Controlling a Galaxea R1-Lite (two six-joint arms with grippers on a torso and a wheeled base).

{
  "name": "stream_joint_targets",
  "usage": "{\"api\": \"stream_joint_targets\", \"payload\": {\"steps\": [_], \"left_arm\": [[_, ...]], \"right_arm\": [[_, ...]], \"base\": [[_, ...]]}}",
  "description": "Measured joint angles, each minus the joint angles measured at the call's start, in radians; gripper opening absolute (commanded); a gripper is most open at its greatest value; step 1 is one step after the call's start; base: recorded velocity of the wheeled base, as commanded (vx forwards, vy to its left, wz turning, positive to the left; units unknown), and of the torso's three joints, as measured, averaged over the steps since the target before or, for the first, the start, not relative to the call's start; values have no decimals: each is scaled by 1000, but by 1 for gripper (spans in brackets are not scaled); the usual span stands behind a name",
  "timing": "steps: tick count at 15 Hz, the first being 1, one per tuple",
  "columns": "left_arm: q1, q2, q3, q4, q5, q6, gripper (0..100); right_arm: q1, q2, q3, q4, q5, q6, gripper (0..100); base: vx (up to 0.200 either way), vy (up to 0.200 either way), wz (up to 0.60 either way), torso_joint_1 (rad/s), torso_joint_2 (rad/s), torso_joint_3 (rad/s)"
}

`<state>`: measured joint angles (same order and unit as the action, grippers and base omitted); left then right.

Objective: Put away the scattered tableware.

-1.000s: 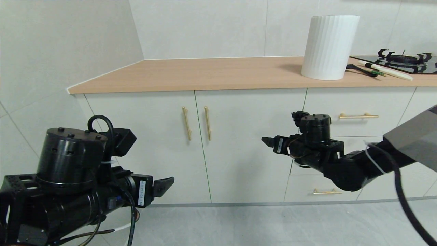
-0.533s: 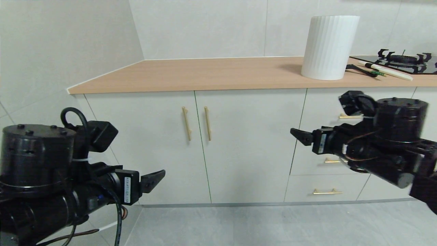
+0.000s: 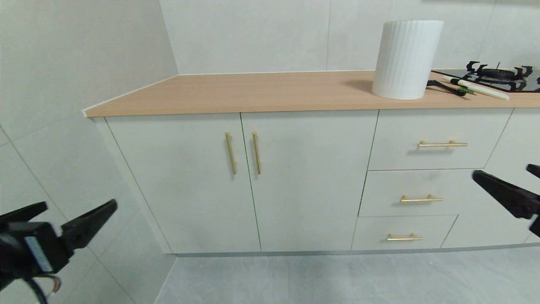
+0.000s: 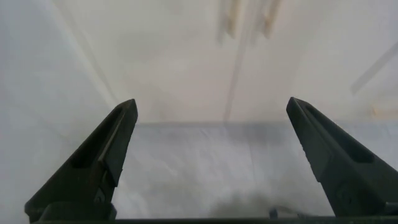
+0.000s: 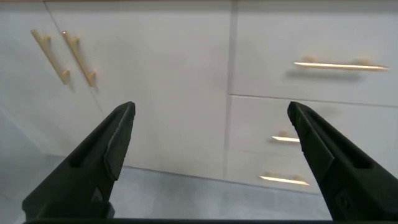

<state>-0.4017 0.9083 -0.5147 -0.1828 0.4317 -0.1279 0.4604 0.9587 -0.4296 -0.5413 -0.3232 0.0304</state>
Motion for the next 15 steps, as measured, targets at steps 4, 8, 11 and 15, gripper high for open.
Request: {"api": "stream_joint_targets", "payload": {"steps": [4, 8, 11, 15], "left_arm": [[104, -343, 60, 119, 4, 70, 100], [196, -616, 88, 236, -6, 104, 100], [254, -749, 184, 214, -29, 113, 100], [338, -817, 309, 116, -13, 134, 100]], "right_arm": [[-193, -409, 23, 312, 39, -58, 100], [-341, -732, 29, 512, 57, -123, 100], [-411, -851, 50, 530, 66, -127, 100], [-450, -940, 185, 515, 76, -116, 100]], "base": [[0, 0, 0, 0, 0, 0], [0, 0, 0, 0, 0, 0], [0, 0, 0, 0, 0, 0], [0, 0, 0, 0, 0, 0]]}}
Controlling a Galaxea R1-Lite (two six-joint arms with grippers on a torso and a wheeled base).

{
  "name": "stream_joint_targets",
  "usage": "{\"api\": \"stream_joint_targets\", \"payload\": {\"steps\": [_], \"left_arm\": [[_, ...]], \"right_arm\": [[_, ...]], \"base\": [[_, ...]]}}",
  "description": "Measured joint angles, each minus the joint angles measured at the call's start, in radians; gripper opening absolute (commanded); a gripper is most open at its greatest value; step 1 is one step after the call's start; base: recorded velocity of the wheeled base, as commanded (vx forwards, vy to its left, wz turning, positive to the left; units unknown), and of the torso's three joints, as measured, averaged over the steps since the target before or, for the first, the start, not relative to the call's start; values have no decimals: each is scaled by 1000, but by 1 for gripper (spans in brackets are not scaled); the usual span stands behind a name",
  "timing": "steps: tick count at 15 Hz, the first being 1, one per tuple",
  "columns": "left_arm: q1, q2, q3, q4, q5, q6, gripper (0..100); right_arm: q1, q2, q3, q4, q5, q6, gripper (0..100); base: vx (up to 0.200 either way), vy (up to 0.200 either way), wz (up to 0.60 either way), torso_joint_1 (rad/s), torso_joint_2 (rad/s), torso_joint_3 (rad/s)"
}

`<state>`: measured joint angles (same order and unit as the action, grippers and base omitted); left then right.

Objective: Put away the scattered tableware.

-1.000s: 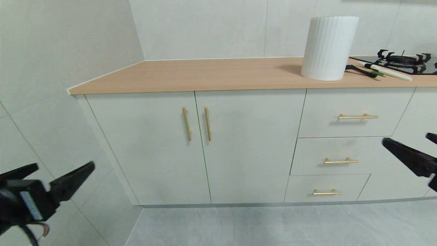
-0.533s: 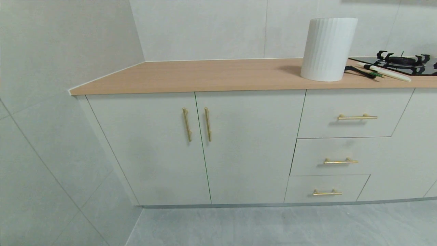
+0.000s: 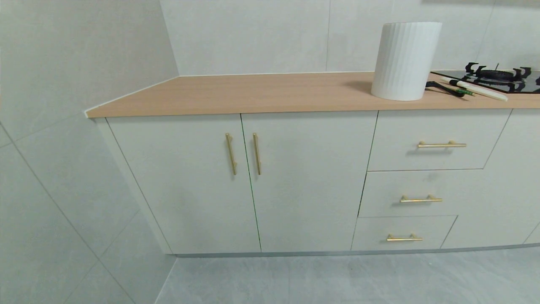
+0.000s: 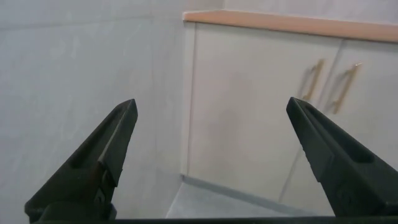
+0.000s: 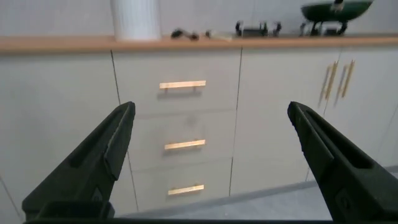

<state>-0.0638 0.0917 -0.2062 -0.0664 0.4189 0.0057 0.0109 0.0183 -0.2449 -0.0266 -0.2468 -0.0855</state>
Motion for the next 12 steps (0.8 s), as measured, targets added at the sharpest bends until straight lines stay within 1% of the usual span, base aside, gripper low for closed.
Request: {"api": "stream_joint_targets", "payload": {"steps": [1, 2, 3, 4, 5, 7, 8, 9, 10, 12], "left_arm": [[25, -27, 30, 11, -44, 10, 100], [43, -49, 65, 17, -76, 14, 100], [51, -64, 109, 9, -89, 18, 100], [58, -75, 155, 2, -115, 26, 100], [61, -82, 182, 15, -171, 30, 100], [63, -89, 199, 33, -318, 29, 100], [63, -90, 203, 59, -380, 25, 100], [63, -91, 204, 64, -401, 9, 100], [63, -92, 205, 65, -404, 3, 100], [63, -92, 206, 65, -405, 4, 100]], "right_arm": [[-2, -8, 41, -1, 0, 4, 100], [-3, -13, 75, -5, 5, 4, 100], [-4, -16, 120, -4, 19, 6, 100], [-5, -17, 170, -8, 47, 8, 100], [-5, -19, 207, -18, 95, 40, 100], [-5, -20, 235, -20, 169, 81, 100], [-6, -21, 239, 10, 207, 83, 100], [-6, -21, 240, 25, 228, 83, 100], [-6, -20, 241, 23, 238, 80, 100], [-6, -20, 243, 23, 241, 80, 100]], "base": [[0, 0, 0, 0, 0, 0], [0, 0, 0, 0, 0, 0], [0, 0, 0, 0, 0, 0], [0, 0, 0, 0, 0, 0], [0, 0, 0, 0, 0, 0], [0, 0, 0, 0, 0, 0], [0, 0, 0, 0, 0, 0], [0, 0, 0, 0, 0, 0], [0, 0, 0, 0, 0, 0], [0, 0, 0, 0, 0, 0]]}}
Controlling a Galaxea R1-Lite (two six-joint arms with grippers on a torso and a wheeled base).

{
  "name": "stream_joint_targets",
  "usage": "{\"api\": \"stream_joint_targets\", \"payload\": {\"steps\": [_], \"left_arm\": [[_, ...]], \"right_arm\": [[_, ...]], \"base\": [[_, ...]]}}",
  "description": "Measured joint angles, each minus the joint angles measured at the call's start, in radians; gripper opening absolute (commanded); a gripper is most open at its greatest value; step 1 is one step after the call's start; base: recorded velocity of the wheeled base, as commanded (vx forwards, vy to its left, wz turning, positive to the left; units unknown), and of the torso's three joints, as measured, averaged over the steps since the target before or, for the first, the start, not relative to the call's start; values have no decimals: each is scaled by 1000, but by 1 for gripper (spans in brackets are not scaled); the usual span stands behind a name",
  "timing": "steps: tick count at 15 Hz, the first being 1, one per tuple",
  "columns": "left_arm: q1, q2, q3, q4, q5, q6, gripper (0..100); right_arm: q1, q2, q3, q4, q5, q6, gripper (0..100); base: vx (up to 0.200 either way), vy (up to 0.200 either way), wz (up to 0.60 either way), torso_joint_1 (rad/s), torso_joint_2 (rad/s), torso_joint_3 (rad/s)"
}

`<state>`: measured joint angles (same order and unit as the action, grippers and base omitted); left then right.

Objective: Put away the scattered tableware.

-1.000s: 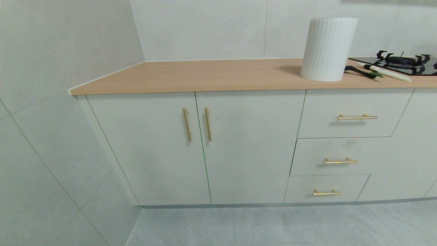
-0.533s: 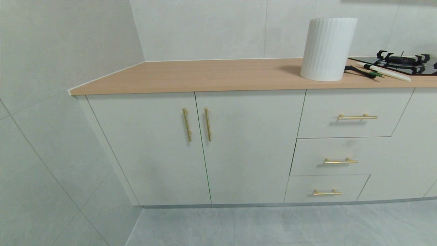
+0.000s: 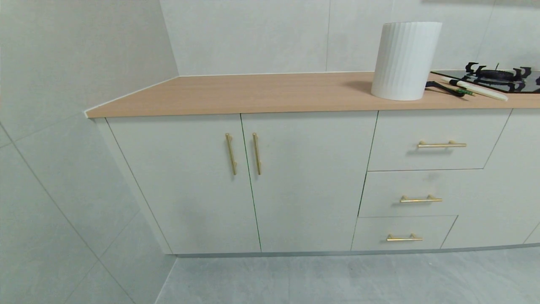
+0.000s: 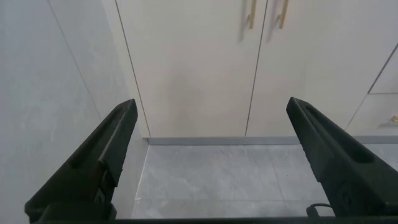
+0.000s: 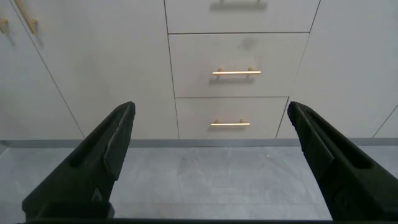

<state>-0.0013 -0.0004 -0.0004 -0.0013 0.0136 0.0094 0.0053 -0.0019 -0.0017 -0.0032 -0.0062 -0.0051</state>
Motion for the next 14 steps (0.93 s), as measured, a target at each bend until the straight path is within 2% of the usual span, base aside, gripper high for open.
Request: {"api": "stream_joint_targets", "payload": {"steps": [13, 14], "left_arm": [[1, -1, 0, 0, 2, -5, 100], [1, -1, 0, 0, 3, -9, 100]], "right_arm": [[1, 0, 2, 2, 9, -13, 100], [1, 0, 2, 3, 9, -13, 100]], "base": [[0, 0, 0, 0, 0, 0], [0, -200, 0, 12, 2, 2]]}}
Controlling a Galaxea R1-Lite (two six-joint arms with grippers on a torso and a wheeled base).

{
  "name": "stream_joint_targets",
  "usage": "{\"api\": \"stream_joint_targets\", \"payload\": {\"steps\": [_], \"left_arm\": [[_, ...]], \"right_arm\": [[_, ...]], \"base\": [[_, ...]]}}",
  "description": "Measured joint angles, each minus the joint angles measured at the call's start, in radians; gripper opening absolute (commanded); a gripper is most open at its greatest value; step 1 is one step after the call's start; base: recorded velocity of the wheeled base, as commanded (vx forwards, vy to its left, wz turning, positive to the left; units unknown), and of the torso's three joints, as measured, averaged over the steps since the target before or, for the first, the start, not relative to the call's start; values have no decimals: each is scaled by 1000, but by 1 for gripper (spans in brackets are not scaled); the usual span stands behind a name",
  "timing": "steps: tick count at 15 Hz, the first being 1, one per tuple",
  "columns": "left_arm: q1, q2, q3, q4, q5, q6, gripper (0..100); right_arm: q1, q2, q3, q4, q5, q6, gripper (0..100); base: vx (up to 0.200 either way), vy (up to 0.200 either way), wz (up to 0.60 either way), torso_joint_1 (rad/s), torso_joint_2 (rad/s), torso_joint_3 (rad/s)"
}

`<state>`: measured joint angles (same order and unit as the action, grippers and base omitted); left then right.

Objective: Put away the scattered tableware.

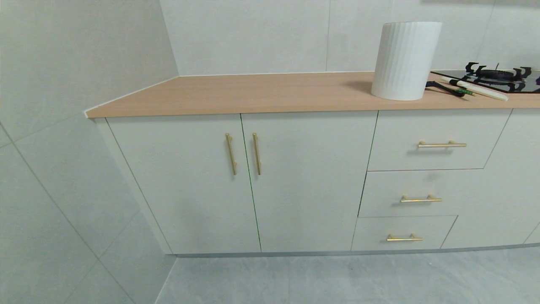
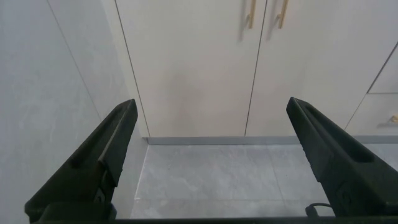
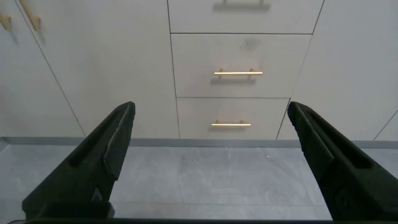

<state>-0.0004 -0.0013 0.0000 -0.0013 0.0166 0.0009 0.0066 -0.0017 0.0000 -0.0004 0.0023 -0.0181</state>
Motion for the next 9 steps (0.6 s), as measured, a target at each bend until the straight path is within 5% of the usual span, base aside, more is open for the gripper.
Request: {"api": "stream_joint_targets", "payload": {"steps": [9], "left_arm": [[0, 0, 0, -1, 0, -2, 100]], "right_arm": [[-1, 1, 0, 0, 1, 1, 100]], "base": [[0, -200, 0, 6, 2, 3]]}}
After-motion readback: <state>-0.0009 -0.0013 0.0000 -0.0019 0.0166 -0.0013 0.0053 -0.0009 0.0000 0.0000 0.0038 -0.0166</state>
